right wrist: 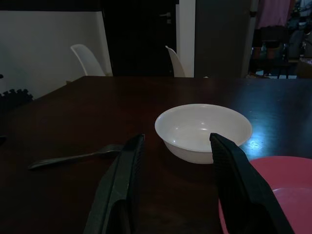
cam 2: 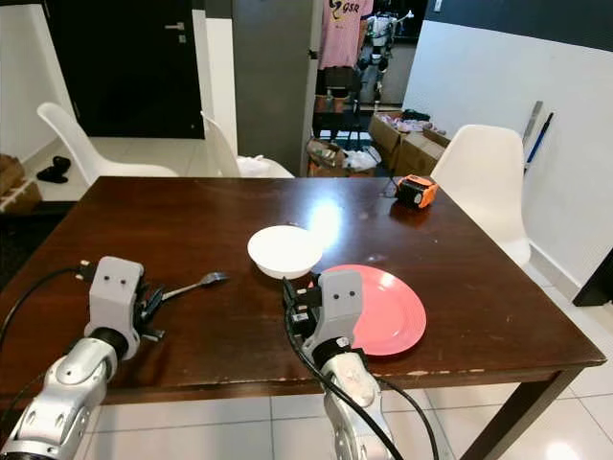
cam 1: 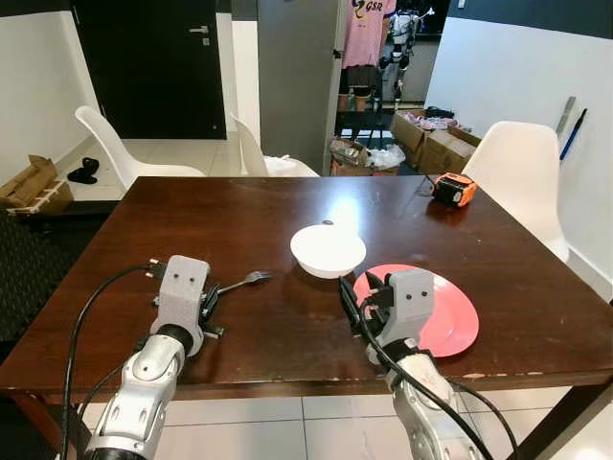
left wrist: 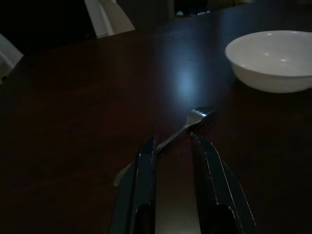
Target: Setting the table
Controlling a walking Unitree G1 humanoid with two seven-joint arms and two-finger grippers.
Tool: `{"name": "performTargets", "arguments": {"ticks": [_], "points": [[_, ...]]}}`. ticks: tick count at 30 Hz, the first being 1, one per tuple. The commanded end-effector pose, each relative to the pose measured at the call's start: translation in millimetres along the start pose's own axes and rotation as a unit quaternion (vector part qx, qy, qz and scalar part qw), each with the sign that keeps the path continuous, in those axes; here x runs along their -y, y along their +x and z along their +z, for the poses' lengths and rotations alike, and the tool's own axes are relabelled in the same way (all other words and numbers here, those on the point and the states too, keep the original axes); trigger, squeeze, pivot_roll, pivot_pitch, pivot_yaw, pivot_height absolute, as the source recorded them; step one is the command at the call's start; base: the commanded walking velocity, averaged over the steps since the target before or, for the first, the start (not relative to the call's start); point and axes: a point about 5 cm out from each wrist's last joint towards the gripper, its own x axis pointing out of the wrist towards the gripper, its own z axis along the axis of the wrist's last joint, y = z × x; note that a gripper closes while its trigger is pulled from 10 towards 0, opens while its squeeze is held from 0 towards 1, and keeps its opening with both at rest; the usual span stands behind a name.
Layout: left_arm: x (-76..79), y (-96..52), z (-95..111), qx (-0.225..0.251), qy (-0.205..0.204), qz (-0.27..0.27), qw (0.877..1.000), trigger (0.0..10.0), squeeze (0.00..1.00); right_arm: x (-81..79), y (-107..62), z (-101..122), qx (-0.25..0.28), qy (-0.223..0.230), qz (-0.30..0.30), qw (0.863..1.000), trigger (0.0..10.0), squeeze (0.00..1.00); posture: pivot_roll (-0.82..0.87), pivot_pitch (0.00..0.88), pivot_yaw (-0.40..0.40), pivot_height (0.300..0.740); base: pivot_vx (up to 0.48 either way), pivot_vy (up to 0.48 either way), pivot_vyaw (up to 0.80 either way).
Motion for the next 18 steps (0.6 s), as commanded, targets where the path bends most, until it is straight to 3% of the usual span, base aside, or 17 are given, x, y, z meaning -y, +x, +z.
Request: {"name": "performTargets", "arguments": {"ticks": [1, 18], "points": [[2.6, -2.7, -4.5, -0.002, -0.001, -0.008, 1.0, 10.0, 0.0, -0.3, -2.5, -3.5, -0.007, 0.003, 0.001, 1.0, 10.0, 0.0, 0.02, 0.089, 0.063, 0.74, 0.334, 0.0, 0.0], [4.9, -2.9, -4.0, 0.004, 0.006, -0.008, 1.0, 10.0, 0.0, 0.5, -2.0, -3.7, -0.008, 0.001, 0.002, 1.0, 10.0, 0.0, 0.02, 0.078, 0.06, 0.74, 0.471, 0.0, 0.0]]}}
